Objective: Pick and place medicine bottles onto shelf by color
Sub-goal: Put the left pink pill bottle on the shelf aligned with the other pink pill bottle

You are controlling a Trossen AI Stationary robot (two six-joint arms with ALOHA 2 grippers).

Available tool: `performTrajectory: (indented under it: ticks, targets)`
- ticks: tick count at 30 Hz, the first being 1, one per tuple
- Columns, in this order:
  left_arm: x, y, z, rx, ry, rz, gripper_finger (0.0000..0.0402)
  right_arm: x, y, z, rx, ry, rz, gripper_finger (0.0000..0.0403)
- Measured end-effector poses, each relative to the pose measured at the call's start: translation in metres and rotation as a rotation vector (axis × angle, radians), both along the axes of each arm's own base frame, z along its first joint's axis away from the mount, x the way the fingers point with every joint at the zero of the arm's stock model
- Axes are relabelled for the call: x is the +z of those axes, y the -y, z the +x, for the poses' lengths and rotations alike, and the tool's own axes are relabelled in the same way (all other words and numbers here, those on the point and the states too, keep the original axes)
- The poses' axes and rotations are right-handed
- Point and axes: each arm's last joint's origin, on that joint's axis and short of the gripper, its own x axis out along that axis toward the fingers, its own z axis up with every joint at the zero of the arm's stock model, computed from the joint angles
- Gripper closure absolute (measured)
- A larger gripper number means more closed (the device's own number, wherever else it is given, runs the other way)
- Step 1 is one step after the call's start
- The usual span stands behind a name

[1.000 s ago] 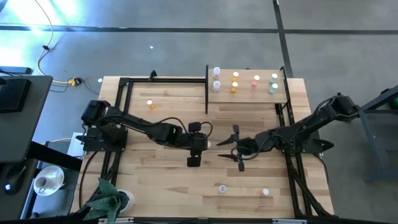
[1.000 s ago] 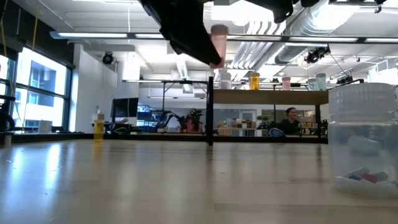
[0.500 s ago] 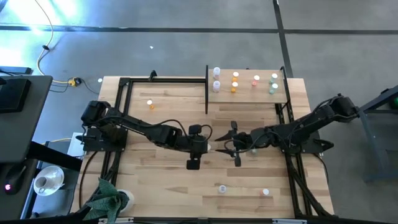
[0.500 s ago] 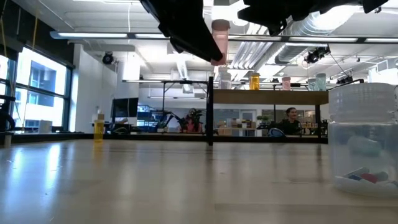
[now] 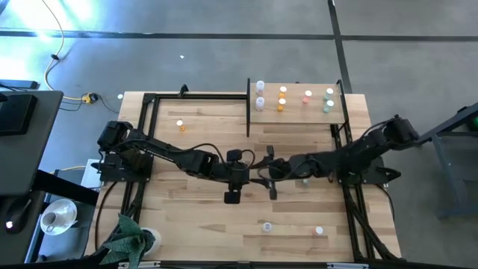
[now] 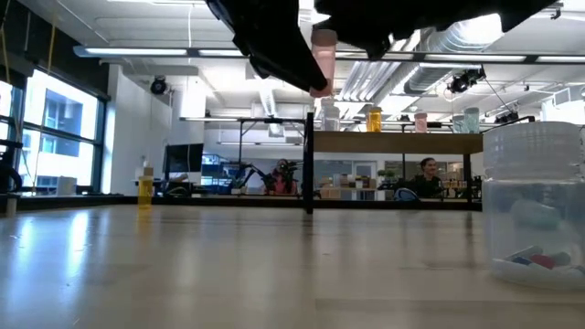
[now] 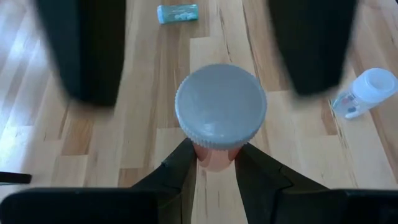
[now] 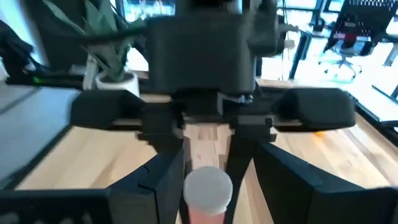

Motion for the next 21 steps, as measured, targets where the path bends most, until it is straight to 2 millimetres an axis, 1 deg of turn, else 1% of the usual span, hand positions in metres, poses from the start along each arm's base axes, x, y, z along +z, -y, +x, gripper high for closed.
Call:
performTrajectory:
  ticks: [6,9,12,21]
  targets:
    - [0.000,0.000,0.000,0.000,-0.003,0.000,0.0314,0.000,-0.005,0.018,-0.017,-0.158,-0.051,0.0221]
    - [-0.001,0.000,0.000,0.001,-0.006,0.001,0.0314,0.003,-0.005,0.019,-0.051,-0.224,-0.053,0.0221]
    - [-0.001,0.000,0.000,0.001,-0.008,0.001,0.0314,0.004,-0.005,0.019,-0.063,-0.254,-0.042,0.0221]
    - [-0.002,0.000,-0.002,0.012,-0.025,-0.012,0.0314,0.005,-0.008,0.018,-0.056,-0.258,-0.045,0.0221]
